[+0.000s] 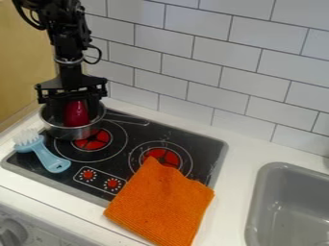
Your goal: Take the red object out of the silver pot and place it on the orange towel
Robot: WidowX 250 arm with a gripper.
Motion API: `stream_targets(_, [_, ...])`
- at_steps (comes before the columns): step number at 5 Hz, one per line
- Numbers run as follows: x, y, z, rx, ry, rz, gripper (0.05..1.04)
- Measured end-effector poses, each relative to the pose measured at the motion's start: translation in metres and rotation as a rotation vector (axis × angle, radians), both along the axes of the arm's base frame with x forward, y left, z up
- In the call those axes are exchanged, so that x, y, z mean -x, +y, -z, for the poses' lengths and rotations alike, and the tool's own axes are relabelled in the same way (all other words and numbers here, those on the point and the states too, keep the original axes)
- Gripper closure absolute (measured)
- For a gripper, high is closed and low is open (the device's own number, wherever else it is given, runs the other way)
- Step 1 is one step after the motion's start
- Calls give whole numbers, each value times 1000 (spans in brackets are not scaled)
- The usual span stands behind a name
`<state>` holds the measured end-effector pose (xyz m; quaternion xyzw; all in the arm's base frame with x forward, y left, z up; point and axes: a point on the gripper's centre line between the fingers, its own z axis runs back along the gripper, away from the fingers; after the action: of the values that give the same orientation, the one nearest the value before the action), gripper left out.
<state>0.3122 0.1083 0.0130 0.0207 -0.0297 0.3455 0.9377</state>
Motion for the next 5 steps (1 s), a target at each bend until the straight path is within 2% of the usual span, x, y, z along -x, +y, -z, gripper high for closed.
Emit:
stream_targets(2, [-4, -3, 0, -10, -15, 5, 364])
stream_targets(3, [1, -6, -10, -10, -39, 0, 364])
stream_targets(4, [-3, -7, -29, -14, -94, -2, 364])
stream_targets(5, [1, -11, -42, -9, -128, 10, 364])
